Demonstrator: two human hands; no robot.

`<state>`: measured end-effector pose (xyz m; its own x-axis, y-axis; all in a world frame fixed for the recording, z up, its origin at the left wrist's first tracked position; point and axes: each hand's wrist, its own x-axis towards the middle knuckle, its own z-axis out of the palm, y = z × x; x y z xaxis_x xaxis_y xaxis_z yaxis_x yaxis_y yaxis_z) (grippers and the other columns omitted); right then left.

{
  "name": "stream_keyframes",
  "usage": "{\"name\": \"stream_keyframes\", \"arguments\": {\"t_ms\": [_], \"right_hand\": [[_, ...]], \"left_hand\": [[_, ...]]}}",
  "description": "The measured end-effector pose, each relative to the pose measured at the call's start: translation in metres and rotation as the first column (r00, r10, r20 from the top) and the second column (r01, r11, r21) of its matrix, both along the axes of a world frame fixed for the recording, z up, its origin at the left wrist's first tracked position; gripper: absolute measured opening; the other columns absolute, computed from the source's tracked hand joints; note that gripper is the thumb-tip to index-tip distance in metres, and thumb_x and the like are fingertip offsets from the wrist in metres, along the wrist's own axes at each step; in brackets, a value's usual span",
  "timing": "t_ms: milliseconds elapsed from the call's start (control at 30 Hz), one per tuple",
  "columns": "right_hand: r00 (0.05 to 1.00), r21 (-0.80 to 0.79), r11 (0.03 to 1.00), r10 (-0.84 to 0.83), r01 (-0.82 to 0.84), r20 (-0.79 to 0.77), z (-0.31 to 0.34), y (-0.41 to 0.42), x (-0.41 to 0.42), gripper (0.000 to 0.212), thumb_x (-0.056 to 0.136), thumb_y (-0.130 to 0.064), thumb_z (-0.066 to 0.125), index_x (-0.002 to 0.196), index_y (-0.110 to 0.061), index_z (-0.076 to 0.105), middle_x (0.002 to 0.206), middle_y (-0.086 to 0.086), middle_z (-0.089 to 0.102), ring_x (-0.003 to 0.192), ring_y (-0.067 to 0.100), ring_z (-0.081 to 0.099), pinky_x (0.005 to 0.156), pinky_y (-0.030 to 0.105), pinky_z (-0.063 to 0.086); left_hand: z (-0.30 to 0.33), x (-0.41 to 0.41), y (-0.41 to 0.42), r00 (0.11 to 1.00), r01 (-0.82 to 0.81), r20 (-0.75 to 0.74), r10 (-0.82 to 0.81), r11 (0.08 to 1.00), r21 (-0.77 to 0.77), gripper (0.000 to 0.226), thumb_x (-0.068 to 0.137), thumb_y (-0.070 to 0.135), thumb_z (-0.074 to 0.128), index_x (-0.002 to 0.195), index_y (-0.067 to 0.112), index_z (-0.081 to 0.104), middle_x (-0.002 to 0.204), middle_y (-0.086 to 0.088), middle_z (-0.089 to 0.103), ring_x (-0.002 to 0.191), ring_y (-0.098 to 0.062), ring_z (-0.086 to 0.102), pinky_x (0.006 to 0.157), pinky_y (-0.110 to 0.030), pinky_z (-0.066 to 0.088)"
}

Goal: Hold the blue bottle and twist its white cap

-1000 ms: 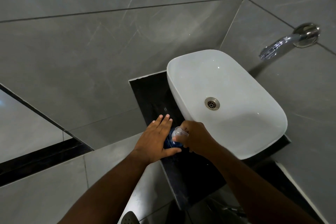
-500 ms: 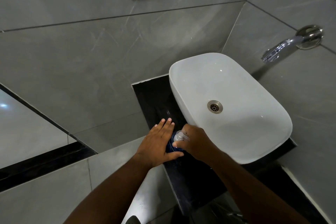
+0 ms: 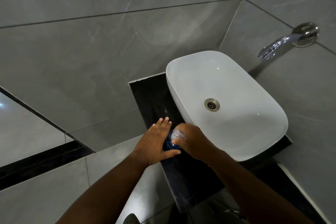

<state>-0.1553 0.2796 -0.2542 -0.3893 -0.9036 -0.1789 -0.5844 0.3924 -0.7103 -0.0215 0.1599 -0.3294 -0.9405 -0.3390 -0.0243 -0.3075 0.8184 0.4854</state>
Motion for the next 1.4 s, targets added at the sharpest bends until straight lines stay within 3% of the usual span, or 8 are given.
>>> {"name": "stream_keyframes", "arguments": {"t_ms": [100,333,400,500,867,1067,1267,1400], "right_hand": [[0.995,0.057,0.994,0.098,-0.097,-0.006,0.000,-0.002,-0.003,0.050,0.087,-0.022,0.063,0.133,-0.012,0.046,0.127,0.007,0.058,0.111,0.011,0.054,0.093,0.010,0.040],[0.986,0.171,0.984,0.013,-0.041,0.165,0.005,-0.002,0.002,0.062,0.087,-0.044,0.053,0.126,0.004,0.051,0.136,0.022,0.052,0.128,0.027,0.046,0.115,0.037,0.028],[0.986,0.115,0.993,0.013,-0.033,0.168,0.004,-0.002,0.003,0.049,0.077,-0.062,0.054,0.094,-0.020,0.075,0.107,0.005,0.073,0.111,0.015,0.060,0.111,0.035,0.037],[0.999,0.104,0.994,0.044,-0.043,-0.003,0.003,-0.006,0.001,0.025,0.083,-0.035,0.064,0.092,-0.012,0.066,0.088,0.009,0.070,0.084,0.025,0.064,0.084,0.048,0.054],[0.989,0.027,0.991,-0.128,0.130,-0.071,-0.001,-0.004,0.023,0.024,0.087,-0.028,0.061,0.095,-0.005,0.063,0.093,0.015,0.068,0.088,0.030,0.063,0.083,0.045,0.052],[0.998,0.084,0.996,-0.035,0.039,-0.054,0.024,0.008,0.014,0.066,0.078,-0.034,0.070,0.134,-0.037,0.034,0.117,-0.007,0.061,0.100,0.004,0.054,0.091,0.025,0.046],[0.983,0.105,0.990,0.109,-0.094,-0.150,0.048,0.014,0.015,0.041,0.092,-0.008,0.048,0.131,-0.019,0.049,0.118,0.014,0.066,0.106,0.028,0.063,0.095,0.038,0.049],[0.969,0.326,0.940,0.169,-0.103,-0.181,0.049,0.005,0.015,0.048,0.093,-0.022,0.054,0.138,-0.012,0.039,0.133,0.015,0.056,0.119,0.026,0.055,0.107,0.034,0.040]], "left_hand": [[0.003,0.000,0.000,1.000,0.001,-0.011,-0.001,1.000,0.024,0.105,0.079,0.082,0.047,0.155,0.020,0.009,0.164,-0.002,0.006,0.146,-0.011,-0.006,0.118,-0.033,0.002],[-0.002,0.002,0.001,1.000,-0.011,-0.021,0.013,0.998,0.068,0.106,0.080,0.081,0.048,0.156,0.020,0.006,0.164,-0.001,0.002,0.148,-0.010,-0.008,0.118,-0.031,0.001],[-0.005,0.001,0.002,0.998,-0.016,-0.052,0.020,0.997,0.075,0.106,0.079,0.081,0.048,0.155,0.020,0.007,0.164,-0.001,0.003,0.148,-0.008,-0.009,0.117,-0.028,-0.001],[-0.007,0.000,0.003,0.997,-0.021,-0.075,0.026,0.997,0.069,0.104,0.080,0.080,0.048,0.155,0.020,0.008,0.162,0.004,0.000,0.146,-0.004,-0.012,0.115,-0.024,-0.005],[0.000,0.001,-0.007,0.998,0.051,-0.043,-0.051,0.999,0.017,0.101,0.082,0.075,0.049,0.155,0.017,0.009,0.164,-0.002,0.003,0.147,-0.009,-0.010,0.116,-0.026,-0.006],[0.003,0.002,-0.002,0.997,0.007,-0.083,-0.003,0.999,0.050,0.101,0.082,0.076,0.050,0.155,0.017,0.013,0.163,-0.005,0.010,0.147,-0.011,-0.004,0.118,-0.031,0.001],[-0.001,0.003,-0.002,0.996,-0.003,-0.085,0.007,0.999,0.039,0.102,0.081,0.075,0.055,0.155,0.018,0.013,0.164,-0.004,0.009,0.147,-0.011,-0.004,0.118,-0.031,0.002],[-0.006,0.003,-0.002,0.998,-0.018,-0.057,0.021,0.999,0.043,0.104,0.079,0.080,0.049,0.155,0.021,0.010,0.164,-0.002,0.006,0.147,-0.012,-0.006,0.118,-0.033,0.001]]}}
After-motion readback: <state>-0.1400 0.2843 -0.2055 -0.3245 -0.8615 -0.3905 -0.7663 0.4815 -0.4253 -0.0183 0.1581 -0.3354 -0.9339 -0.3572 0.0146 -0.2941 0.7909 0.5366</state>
